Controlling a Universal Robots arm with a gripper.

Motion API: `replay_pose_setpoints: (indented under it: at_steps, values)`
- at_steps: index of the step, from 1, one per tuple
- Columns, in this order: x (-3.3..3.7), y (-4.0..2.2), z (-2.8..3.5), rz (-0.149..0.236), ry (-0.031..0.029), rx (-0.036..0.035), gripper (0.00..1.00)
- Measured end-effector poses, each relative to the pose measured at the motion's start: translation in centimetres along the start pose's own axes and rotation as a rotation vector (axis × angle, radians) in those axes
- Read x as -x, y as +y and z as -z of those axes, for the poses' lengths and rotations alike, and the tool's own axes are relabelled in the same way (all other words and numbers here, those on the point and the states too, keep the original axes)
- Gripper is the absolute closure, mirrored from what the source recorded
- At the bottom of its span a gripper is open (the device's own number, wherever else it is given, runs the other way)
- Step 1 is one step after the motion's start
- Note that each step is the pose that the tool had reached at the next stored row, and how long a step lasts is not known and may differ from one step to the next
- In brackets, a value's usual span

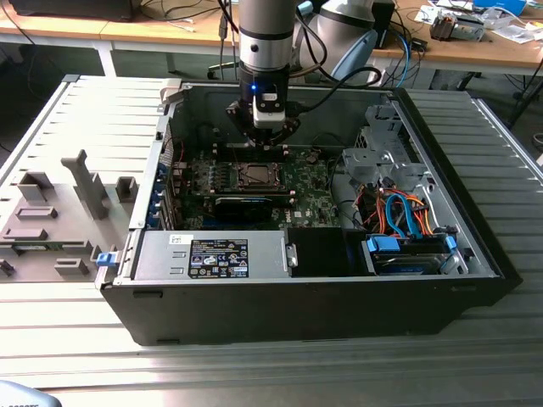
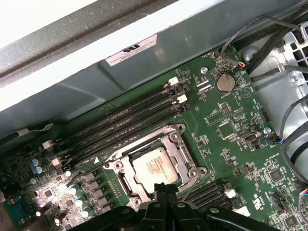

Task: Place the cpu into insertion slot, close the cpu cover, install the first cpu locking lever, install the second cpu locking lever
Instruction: 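Install the first cpu locking lever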

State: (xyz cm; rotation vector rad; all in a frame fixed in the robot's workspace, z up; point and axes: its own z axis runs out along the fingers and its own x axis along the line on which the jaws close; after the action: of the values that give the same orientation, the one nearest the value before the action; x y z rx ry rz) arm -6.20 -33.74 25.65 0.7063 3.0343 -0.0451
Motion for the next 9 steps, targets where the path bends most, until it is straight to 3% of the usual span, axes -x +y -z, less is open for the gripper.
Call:
replay_pose_setpoints:
  at_steps: [9]
  values:
    - [0.0, 0.0, 0.0, 0.06, -0.0013, 0.0018, 0.89]
